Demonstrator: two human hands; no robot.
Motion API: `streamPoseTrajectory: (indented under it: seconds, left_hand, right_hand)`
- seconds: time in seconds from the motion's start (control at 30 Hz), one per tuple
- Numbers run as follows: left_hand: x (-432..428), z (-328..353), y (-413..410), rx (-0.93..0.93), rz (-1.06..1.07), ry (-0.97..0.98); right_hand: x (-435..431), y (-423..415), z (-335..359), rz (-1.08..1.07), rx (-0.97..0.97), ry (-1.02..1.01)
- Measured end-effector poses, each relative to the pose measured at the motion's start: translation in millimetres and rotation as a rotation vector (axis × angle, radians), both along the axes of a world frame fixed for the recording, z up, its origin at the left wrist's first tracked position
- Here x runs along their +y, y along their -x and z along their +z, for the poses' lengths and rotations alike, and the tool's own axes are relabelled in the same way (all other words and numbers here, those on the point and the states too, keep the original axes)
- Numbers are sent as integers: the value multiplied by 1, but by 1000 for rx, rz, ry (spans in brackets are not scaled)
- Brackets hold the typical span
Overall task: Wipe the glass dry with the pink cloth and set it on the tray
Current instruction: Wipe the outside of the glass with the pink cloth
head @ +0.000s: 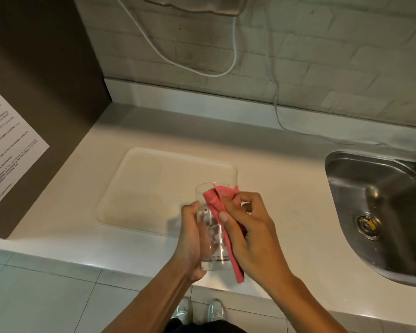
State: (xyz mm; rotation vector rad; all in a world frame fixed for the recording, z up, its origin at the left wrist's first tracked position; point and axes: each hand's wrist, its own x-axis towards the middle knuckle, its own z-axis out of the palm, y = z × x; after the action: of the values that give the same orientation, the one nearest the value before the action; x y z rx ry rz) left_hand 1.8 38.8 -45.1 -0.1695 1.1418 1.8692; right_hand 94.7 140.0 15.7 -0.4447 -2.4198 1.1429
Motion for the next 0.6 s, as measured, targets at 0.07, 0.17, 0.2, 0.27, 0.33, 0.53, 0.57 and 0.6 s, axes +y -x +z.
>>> streamPoseTrajectory:
  seconds: [0.07,0.17,0.2,0.27,0.33,0.53,0.57,0.6]
  left_hand:
    - [-2,-1,8,18,42,15]
    - [-1,1,7,26,15,45]
    - [1,2,7,14,-7,47]
    - [3,6,7,2,-14,34]
    - [2,6,12,1,20,26]
    - [1,-2,0,-10,7,81]
    - [2,-1,-1,-13,11,90]
    - [2,-1,-1,-8,20,81]
  right_hand:
    - [-9,-17,-9,96,0,-78]
    - [1,-14,-10,59,-4,31]
    - [4,-6,-6,17,-1,90]
    - [2,2,-1,-19,-9,54]
    - [-6,-9,-6,51,-8,-78]
    - [6,-8,-11,-3,-55,69]
    - [5,-3,-8,-22,-61,77]
    - [1,-1,-6,-21,-50,33]
